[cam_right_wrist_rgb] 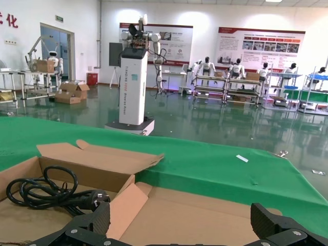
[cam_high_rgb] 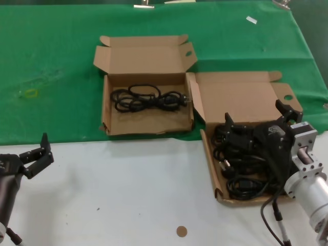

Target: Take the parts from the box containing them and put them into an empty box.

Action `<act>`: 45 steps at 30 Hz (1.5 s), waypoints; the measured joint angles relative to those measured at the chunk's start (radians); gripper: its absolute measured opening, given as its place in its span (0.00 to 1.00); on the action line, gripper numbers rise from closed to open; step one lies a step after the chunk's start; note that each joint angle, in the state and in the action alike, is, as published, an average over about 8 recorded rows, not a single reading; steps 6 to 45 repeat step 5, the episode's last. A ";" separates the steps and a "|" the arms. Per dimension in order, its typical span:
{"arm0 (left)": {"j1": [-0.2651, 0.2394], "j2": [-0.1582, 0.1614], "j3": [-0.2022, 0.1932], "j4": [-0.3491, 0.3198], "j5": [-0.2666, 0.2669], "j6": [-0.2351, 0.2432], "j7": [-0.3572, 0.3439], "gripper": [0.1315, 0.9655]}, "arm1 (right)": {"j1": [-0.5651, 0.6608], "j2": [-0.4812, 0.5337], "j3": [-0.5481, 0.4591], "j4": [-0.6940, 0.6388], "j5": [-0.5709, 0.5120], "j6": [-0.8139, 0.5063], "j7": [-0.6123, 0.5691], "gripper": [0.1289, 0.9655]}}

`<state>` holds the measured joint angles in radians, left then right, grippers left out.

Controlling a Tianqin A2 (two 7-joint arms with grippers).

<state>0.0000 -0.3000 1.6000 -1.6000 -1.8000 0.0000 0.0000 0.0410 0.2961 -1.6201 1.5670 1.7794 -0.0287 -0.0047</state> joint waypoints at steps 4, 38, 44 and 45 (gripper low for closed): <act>0.000 0.000 0.000 0.000 0.000 0.000 0.000 1.00 | 0.000 0.000 0.000 0.000 0.000 0.000 0.000 1.00; 0.000 0.000 0.000 0.000 0.000 0.000 0.000 1.00 | 0.000 0.000 0.000 0.000 0.000 0.000 0.000 1.00; 0.000 0.000 0.000 0.000 0.000 0.000 0.000 1.00 | 0.000 0.000 0.000 0.000 0.000 0.000 0.000 1.00; 0.000 0.000 0.000 0.000 0.000 0.000 0.000 1.00 | 0.000 0.000 0.000 0.000 0.000 0.000 0.000 1.00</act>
